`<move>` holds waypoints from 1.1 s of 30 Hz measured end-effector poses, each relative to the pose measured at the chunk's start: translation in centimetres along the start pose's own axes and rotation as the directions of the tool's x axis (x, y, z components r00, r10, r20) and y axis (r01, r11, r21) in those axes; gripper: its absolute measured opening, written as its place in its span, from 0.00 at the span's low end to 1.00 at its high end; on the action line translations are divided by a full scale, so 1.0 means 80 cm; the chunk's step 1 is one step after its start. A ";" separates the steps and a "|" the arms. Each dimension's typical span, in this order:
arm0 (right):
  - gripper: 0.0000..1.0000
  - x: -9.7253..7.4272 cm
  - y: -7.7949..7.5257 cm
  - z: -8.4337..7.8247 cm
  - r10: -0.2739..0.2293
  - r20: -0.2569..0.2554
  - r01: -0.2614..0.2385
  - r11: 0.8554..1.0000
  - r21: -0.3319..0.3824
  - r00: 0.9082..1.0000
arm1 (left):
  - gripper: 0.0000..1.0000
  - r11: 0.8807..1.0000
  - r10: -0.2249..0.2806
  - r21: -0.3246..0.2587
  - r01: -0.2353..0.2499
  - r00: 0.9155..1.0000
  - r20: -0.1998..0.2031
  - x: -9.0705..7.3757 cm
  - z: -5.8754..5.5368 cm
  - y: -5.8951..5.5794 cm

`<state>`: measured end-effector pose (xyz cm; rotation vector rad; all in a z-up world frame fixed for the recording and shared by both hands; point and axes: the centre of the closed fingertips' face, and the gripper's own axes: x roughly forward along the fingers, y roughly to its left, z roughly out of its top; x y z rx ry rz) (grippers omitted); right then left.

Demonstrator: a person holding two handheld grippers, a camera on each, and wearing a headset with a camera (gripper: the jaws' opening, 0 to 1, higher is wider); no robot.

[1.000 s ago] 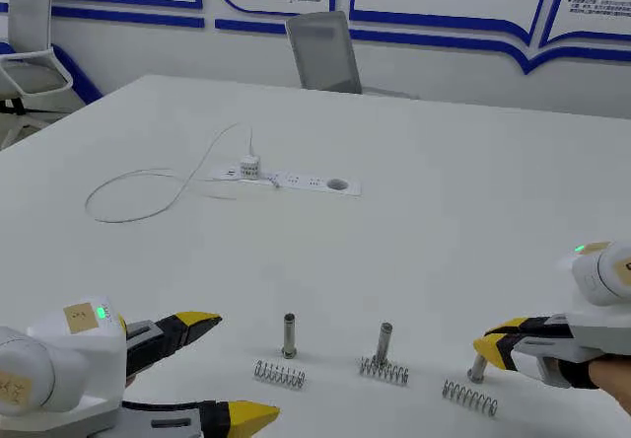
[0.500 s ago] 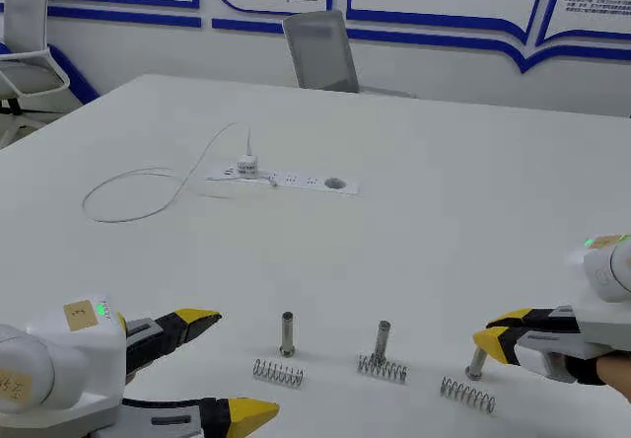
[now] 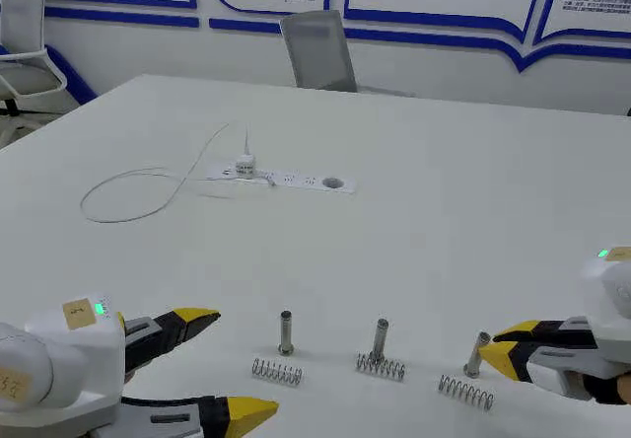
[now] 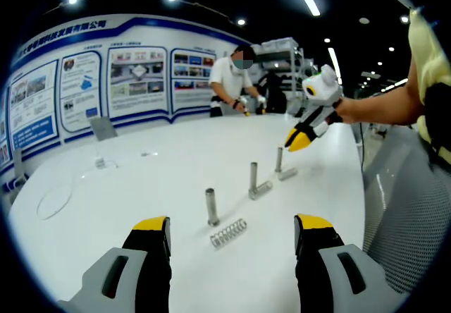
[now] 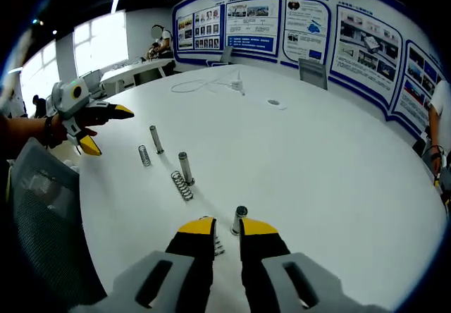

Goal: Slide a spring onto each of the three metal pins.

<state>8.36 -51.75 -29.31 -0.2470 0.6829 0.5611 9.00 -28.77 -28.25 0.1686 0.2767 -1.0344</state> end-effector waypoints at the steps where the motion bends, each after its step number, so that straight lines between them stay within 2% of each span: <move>1: 0.14 0.000 0.001 -0.001 0.003 -0.003 -0.003 1.000 -0.003 1.000 | 0.73 1.000 0.000 0.000 0.000 1.000 0.000 0.000 0.000 0.000; 8: 0.14 0.007 0.015 -0.010 0.045 -0.039 -0.046 0.998 -0.032 0.998 | 0.73 1.000 0.000 0.000 0.000 1.000 -0.003 0.000 -0.001 0.000; 15: 0.14 0.022 0.028 -0.016 0.099 -0.104 -0.108 0.990 -0.088 0.990 | 0.73 1.000 -0.002 0.003 0.002 1.000 -0.006 0.000 0.000 -0.002; 21: 0.14 0.032 0.032 -0.019 0.114 -0.172 -0.143 0.976 -0.165 0.978 | 0.73 1.000 0.002 0.004 -0.002 1.000 -0.009 -0.003 -0.001 -0.001; 28: 0.14 0.042 0.037 -0.024 0.136 -0.244 -0.188 0.960 -0.206 0.960 | 0.73 1.000 0.004 0.003 -0.004 1.000 -0.009 -0.004 -0.001 -0.001; 33: 0.14 0.050 0.037 -0.029 0.128 -0.285 -0.199 0.951 -0.236 0.950 | 0.73 1.000 0.005 0.003 -0.005 1.000 -0.008 -0.005 0.000 -0.002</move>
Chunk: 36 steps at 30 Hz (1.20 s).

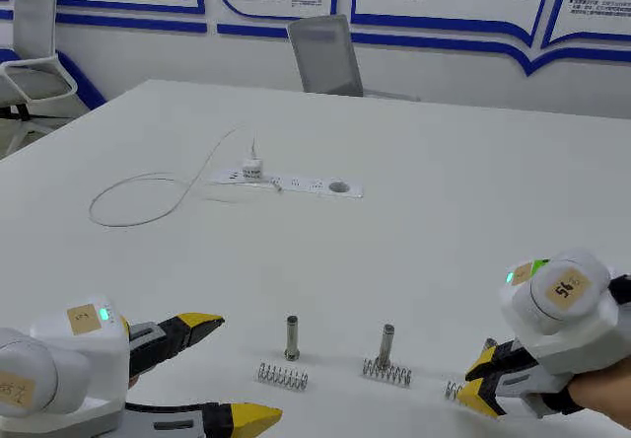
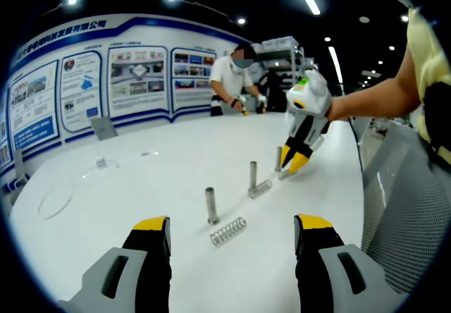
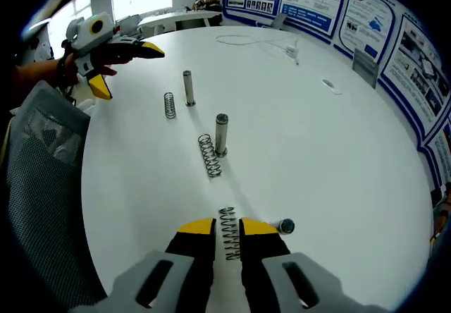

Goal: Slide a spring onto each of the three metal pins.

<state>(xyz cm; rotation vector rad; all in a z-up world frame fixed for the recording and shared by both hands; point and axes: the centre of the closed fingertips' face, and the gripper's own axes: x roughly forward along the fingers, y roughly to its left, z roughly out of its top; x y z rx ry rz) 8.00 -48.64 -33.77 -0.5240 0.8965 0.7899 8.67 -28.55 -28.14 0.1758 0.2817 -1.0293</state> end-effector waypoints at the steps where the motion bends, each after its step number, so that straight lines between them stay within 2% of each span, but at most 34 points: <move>1: 0.14 0.002 0.000 -0.001 0.004 -0.013 -0.004 1.000 -0.005 1.000 | 0.73 1.000 0.000 0.000 0.000 1.000 0.000 0.000 0.000 0.000; 21: 0.12 0.018 -0.003 -0.013 0.031 -0.106 -0.037 0.998 -0.050 0.994 | 0.73 1.000 0.001 -0.008 -0.001 1.000 0.000 -0.001 -0.003 0.000; 28: 0.12 0.017 -0.004 -0.013 0.056 -0.108 -0.057 0.998 -0.004 0.993 | 0.72 1.000 0.000 -0.011 0.000 1.000 0.001 0.000 -0.005 0.000; 32: 0.12 0.017 -0.003 -0.012 0.051 -0.104 -0.051 0.999 0.000 0.993 | 0.72 1.000 -0.003 -0.011 0.003 1.000 0.001 0.001 -0.005 -0.003; 36: 0.12 0.008 -0.001 -0.002 0.035 -0.060 -0.034 0.999 0.011 0.998 | 0.72 1.000 -0.010 -0.013 0.010 1.000 0.000 0.001 -0.006 -0.007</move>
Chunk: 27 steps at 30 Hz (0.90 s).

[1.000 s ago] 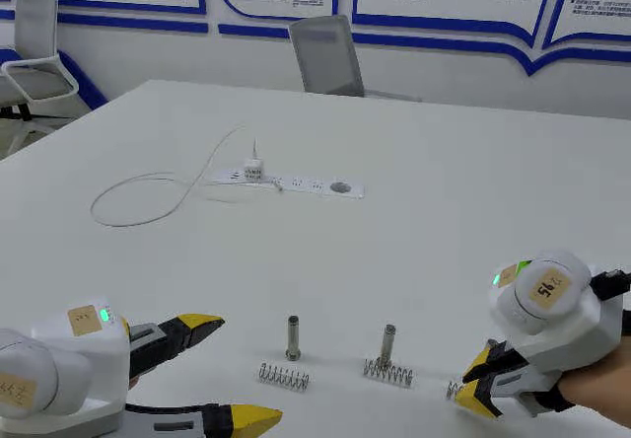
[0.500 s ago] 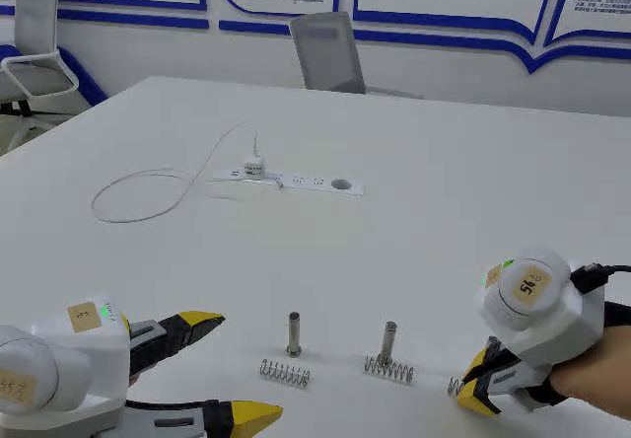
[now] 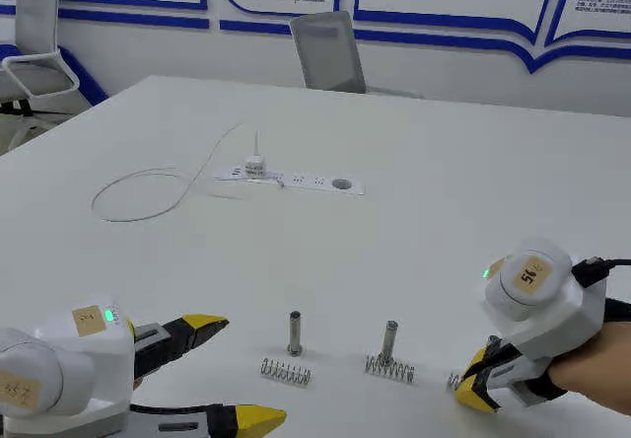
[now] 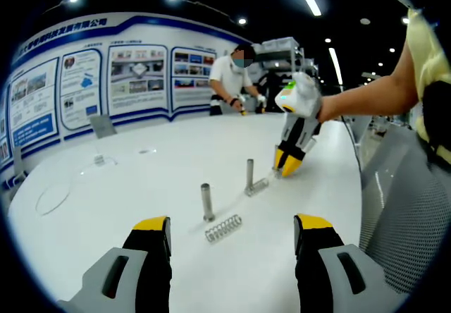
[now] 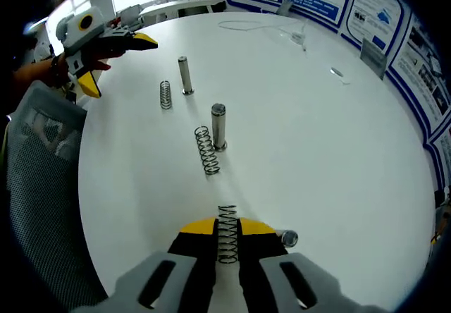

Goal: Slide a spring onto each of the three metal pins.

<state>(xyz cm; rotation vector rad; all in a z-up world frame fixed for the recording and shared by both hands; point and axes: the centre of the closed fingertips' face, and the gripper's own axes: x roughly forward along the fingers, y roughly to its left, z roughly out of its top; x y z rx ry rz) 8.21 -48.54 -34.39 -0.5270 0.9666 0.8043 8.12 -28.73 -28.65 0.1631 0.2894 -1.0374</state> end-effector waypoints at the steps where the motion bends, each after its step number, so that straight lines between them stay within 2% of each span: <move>1: 0.12 -0.003 0.000 0.003 -0.005 0.012 0.005 1.000 0.001 1.000 | 0.72 1.000 -0.002 0.000 0.002 1.000 -0.001 0.000 0.000 -0.002; 9: 0.12 -0.024 0.012 0.022 -0.004 0.116 -0.001 0.999 0.045 0.993 | 0.70 0.999 -0.036 -0.001 0.036 0.999 -0.002 0.003 0.002 -0.018; 17: 0.12 -0.045 0.020 0.046 -0.009 0.219 -0.007 0.997 0.072 0.976 | 0.69 0.996 -0.092 0.010 0.091 0.996 0.019 0.010 0.017 -0.044; 20: 0.12 -0.055 0.026 0.060 -0.009 0.272 -0.012 0.997 0.074 0.962 | 0.68 0.993 -0.115 0.014 0.114 0.993 0.032 0.014 0.027 -0.055; 22: 0.12 -0.058 0.030 0.064 -0.005 0.289 -0.015 0.998 0.067 0.957 | 0.68 0.992 -0.124 0.018 0.123 0.992 0.038 0.016 0.031 -0.059; 27: 0.12 -0.073 0.040 0.082 0.010 0.380 -0.037 0.997 0.065 0.925 | 0.67 0.988 -0.154 0.020 0.153 0.986 0.059 0.022 0.045 -0.069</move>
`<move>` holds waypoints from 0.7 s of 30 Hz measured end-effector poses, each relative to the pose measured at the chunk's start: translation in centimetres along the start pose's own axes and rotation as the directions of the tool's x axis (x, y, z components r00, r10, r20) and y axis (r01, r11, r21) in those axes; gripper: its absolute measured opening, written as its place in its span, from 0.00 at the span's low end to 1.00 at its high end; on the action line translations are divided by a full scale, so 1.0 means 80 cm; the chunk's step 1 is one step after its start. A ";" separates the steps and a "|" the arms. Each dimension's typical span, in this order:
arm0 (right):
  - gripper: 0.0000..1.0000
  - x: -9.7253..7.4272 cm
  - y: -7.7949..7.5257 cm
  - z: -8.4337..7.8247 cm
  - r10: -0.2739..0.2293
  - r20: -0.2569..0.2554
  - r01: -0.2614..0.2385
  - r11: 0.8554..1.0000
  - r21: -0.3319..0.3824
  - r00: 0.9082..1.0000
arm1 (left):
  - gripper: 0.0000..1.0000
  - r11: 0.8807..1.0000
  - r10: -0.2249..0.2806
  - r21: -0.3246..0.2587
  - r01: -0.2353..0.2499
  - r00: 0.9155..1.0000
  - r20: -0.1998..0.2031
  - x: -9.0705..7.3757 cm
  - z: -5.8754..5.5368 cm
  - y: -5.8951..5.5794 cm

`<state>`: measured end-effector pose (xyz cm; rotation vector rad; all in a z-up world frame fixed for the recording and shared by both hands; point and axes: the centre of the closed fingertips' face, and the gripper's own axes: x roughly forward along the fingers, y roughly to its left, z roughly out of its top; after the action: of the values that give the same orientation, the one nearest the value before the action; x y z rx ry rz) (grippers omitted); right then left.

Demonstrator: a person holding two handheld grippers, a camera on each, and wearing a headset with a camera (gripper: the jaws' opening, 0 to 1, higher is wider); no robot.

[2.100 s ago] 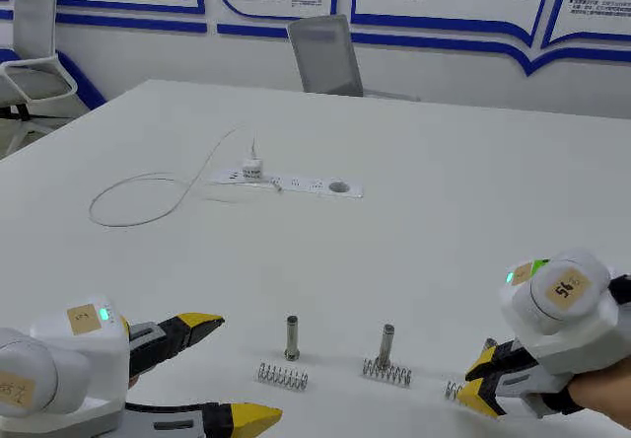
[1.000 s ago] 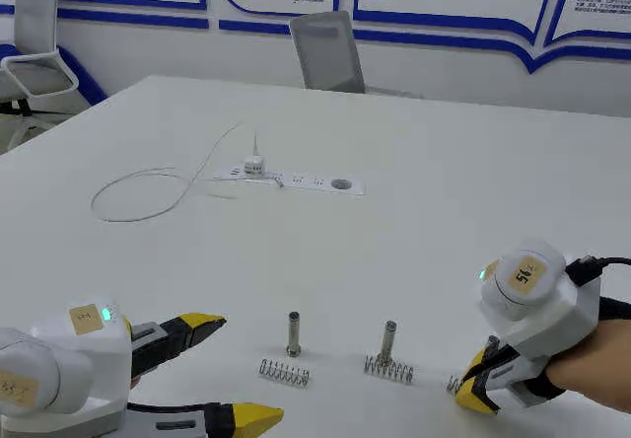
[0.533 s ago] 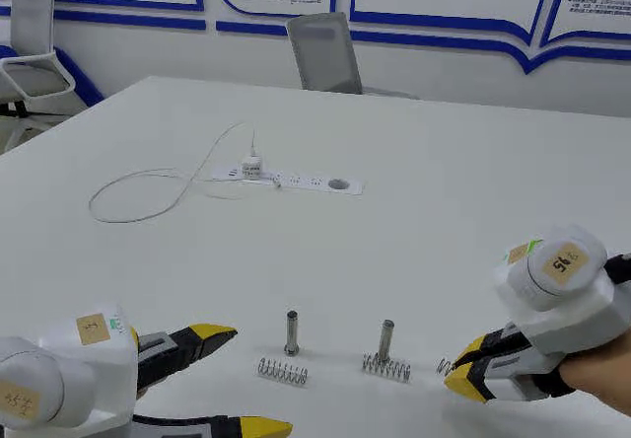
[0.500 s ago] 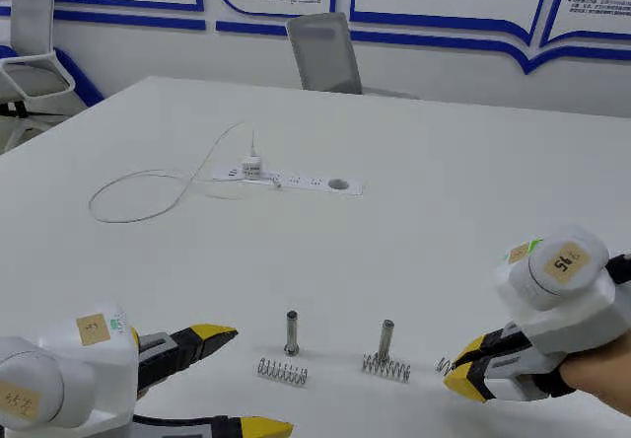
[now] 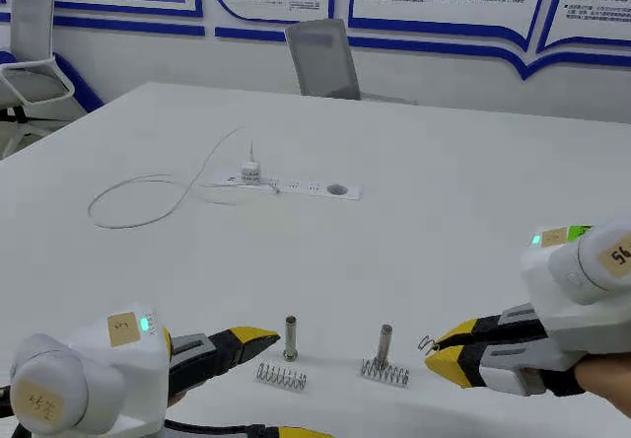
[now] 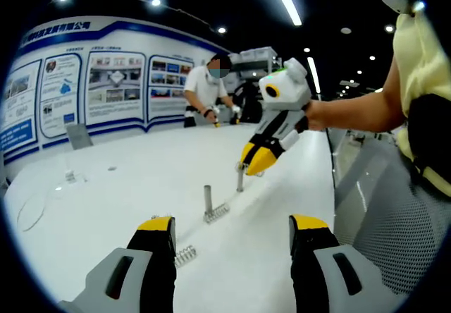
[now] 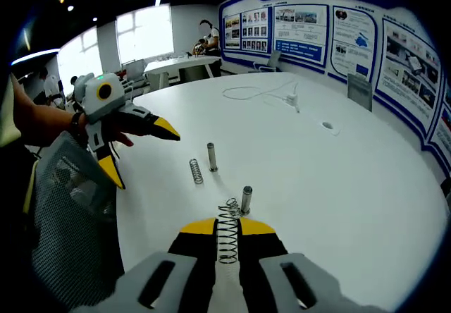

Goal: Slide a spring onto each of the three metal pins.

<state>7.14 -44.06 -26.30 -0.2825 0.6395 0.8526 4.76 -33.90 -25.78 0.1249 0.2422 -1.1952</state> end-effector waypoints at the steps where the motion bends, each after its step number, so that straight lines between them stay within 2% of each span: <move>1: 0.12 -0.001 0.002 0.004 0.005 0.016 -0.005 1.000 0.004 1.000 | 0.66 1.000 -0.002 0.002 0.002 1.000 -0.001 0.001 0.001 0.000; 5: 0.12 -0.009 0.008 0.026 0.026 0.099 -0.028 0.999 0.018 0.995 | 0.65 1.000 -0.017 0.000 0.017 1.000 0.011 0.005 0.010 -0.001; 8: 0.12 -0.016 0.016 0.047 0.048 0.169 -0.053 0.998 0.026 0.984 | 0.64 0.999 -0.034 -0.001 0.034 0.999 0.028 0.011 0.021 -0.002; 12: 0.12 -0.021 0.023 0.065 0.063 0.227 -0.071 0.997 0.029 0.972 | 0.63 0.998 -0.056 0.003 0.056 0.997 0.056 0.019 0.040 -0.005; 15: 0.12 -0.026 0.029 0.081 0.078 0.280 -0.092 0.995 0.037 0.957 | 0.62 0.997 -0.080 0.005 0.080 0.993 0.084 0.026 0.057 -0.010; 19: 0.12 -0.033 0.034 0.095 0.095 0.330 -0.120 0.991 0.055 0.939 | 0.60 0.995 -0.104 0.001 0.105 0.990 0.096 0.035 0.066 -0.015; 21: 0.12 -0.036 0.037 0.104 0.109 0.366 -0.146 0.986 0.076 0.924 | 0.58 0.992 -0.124 -0.001 0.125 0.987 0.099 0.040 0.069 -0.020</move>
<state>6.87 -39.97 -18.00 0.0125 0.3565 0.9647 5.05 -38.58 -21.20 0.0443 0.1695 -1.3205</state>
